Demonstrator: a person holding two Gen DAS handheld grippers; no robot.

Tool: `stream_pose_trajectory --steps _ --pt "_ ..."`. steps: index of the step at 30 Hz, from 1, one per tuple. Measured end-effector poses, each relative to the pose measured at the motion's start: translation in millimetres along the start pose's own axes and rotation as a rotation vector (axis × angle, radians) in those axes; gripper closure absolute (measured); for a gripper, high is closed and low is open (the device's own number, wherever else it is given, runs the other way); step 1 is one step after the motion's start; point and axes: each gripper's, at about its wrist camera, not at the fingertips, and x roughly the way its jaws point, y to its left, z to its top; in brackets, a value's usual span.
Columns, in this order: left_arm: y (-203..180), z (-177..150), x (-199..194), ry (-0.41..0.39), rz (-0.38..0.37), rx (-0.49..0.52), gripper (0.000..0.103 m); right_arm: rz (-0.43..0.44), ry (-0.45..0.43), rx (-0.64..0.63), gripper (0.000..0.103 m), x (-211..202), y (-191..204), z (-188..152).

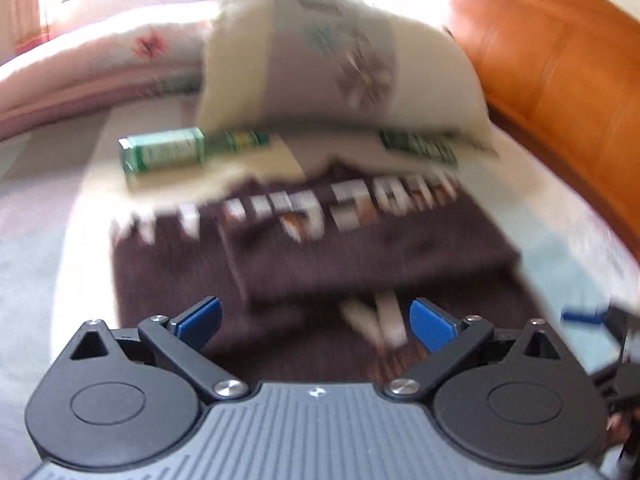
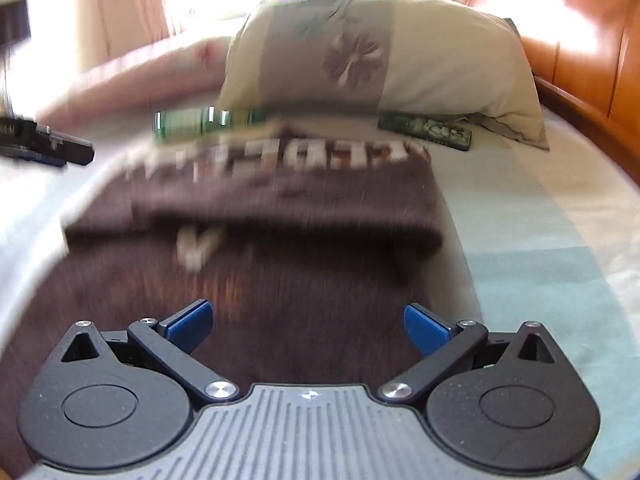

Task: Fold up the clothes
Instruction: 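Pull both open grippers back above the folded sweater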

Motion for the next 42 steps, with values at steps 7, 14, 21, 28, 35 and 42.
stream_pose_trajectory --steps 7,14,21,28,35,42 --pt "-28 -79 7 0.035 -0.014 0.153 0.003 -0.009 0.073 -0.121 0.0 -1 39 -31" --pt "-26 -132 -5 0.075 -0.027 0.098 0.003 -0.025 0.162 -0.062 0.0 1 43 -57" --pt "-27 -170 -37 0.054 -0.022 0.127 0.002 -0.05 0.162 0.015 0.0 -16 42 -77" --pt "-27 -193 -61 0.04 -0.025 0.171 0.001 -0.1 0.135 0.043 0.0 -35 49 -100" --pt "-23 -178 -71 -0.007 -0.044 0.173 0.001 -0.124 0.076 0.058 0.0 -42 52 -112" --pt "-20 -150 -68 -0.08 -0.043 0.194 0.001 -0.118 0.079 0.054 0.0 -47 53 -113"
